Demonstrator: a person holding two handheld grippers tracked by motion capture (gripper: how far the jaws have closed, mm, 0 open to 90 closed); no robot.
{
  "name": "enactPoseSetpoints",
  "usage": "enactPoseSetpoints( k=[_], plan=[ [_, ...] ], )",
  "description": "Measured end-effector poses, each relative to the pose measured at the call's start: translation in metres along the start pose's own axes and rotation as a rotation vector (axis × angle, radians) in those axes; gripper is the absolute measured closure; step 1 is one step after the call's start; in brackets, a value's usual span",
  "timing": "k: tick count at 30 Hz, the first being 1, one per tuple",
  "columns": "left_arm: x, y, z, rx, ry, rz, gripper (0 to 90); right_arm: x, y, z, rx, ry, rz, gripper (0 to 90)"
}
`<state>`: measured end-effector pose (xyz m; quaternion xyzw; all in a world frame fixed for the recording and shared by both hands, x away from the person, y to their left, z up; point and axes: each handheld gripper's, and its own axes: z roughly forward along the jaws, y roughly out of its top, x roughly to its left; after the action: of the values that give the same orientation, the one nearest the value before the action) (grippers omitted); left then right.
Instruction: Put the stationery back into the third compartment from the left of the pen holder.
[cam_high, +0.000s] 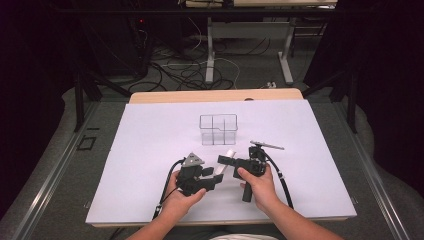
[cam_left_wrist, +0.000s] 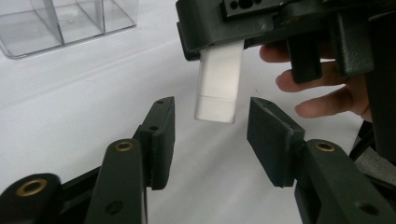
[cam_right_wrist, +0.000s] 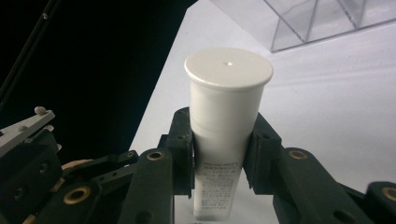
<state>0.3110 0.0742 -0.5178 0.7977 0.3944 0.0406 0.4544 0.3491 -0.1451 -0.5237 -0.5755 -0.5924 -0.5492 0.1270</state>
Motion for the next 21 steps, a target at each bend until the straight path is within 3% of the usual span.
enactPoseSetpoints(
  k=[11, 18, 21],
  plan=[
    [0.004, -0.003, 0.006, 0.012, 0.016, 0.01, 40.9, -0.004, 0.008, -0.007, -0.05, -0.043, -0.054, 67.8],
    [0.01, -0.004, 0.009, 0.038, 0.072, 0.053, 36.7, -0.005, 0.014, -0.011, -0.092, -0.093, -0.121, 67.8],
    [0.01, -0.005, 0.01, 0.035, 0.084, 0.054, 35.6, -0.004, 0.016, -0.012, -0.111, -0.106, -0.148, 67.8]
  ],
)
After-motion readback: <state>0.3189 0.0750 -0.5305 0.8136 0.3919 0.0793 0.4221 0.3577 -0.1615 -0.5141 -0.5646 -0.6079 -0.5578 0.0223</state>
